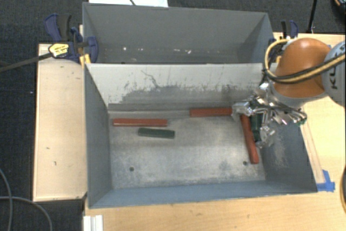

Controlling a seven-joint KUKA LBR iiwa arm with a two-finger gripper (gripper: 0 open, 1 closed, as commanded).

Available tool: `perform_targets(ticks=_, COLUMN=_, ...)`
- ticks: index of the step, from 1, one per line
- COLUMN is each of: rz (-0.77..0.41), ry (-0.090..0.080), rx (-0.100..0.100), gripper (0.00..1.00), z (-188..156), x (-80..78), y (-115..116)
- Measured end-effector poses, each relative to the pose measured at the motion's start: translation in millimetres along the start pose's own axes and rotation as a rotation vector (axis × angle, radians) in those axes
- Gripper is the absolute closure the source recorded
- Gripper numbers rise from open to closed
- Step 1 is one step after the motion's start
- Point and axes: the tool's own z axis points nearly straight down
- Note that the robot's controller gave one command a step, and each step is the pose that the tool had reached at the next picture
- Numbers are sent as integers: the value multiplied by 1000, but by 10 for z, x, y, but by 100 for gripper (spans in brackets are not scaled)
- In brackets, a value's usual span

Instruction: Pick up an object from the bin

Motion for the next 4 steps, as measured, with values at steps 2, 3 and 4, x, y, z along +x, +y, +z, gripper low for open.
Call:
perform_targets(ticks=2, rz=-482, ry=-6, rx=-17, gripper=0, z=-2, x=177, y=33)
perform_targets(ticks=3, rz=-478, ry=-8, rx=-10, gripper=100, z=-11, x=177, y=8)
perform_targets(ticks=4, rz=-449, ry=-4, rx=8, gripper=100, z=-1341, x=289, y=-16)
